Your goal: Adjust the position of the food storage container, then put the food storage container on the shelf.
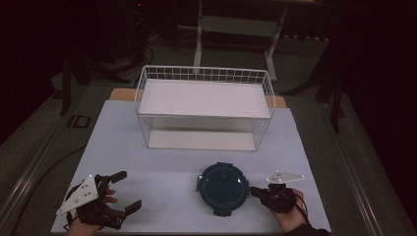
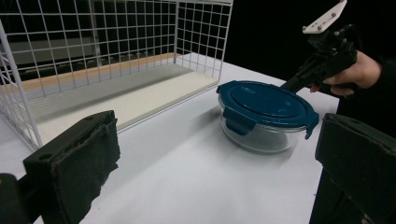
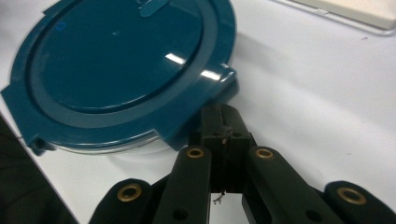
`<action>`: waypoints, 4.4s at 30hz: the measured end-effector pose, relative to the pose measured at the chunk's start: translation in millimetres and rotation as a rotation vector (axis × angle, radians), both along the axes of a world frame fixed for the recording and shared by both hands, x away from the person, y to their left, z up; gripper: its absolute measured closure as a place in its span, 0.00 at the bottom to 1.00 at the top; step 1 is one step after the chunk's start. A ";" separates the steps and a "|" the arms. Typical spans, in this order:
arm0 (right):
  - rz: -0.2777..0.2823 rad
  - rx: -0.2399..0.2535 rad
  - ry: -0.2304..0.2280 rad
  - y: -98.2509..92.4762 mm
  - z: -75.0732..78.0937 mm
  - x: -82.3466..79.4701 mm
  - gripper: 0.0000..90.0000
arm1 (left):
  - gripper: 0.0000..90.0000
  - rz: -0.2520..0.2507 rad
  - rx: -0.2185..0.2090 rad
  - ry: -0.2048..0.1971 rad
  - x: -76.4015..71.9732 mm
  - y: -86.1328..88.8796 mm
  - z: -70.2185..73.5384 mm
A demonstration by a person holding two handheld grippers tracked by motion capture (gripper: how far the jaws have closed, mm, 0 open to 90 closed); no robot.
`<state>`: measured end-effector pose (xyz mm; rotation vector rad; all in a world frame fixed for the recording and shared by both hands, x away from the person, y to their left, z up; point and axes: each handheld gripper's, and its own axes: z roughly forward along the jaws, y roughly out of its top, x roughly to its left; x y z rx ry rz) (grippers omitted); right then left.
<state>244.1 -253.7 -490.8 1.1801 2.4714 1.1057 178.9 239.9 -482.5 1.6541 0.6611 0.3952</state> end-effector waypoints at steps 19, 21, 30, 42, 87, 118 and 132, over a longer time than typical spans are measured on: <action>0.101 -0.020 -0.020 45.7 1.0 8.3 1.00 | 0.00 -0.007 0.015 0.010 0.6 -2.8 -1.7; 0.107 -0.019 -0.023 51.0 0.9 9.0 1.00 | 0.00 -0.007 0.015 0.010 0.6 -2.9 -1.8; 0.148 -0.010 -0.027 70.5 -0.6 13.4 1.00 | 0.00 -0.008 0.016 0.011 0.3 -3.2 -1.8; 0.098 0.084 -0.110 54.8 13.4 4.2 0.54 | 0.00 -0.007 0.055 0.022 0.3 -6.4 -2.9; 0.132 0.283 -0.356 56.7 46.1 -33.4 0.11 | 0.00 -0.025 0.113 0.478 73.4 -68.3 13.9; 0.120 0.297 -0.274 51.5 39.2 -26.6 0.15 | 0.56 -0.063 -0.105 1.113 106.9 -70.8 -37.5; 0.127 0.275 -0.212 53.8 32.2 -22.2 0.23 | 0.58 -0.093 -0.161 1.134 103.2 -68.3 -44.5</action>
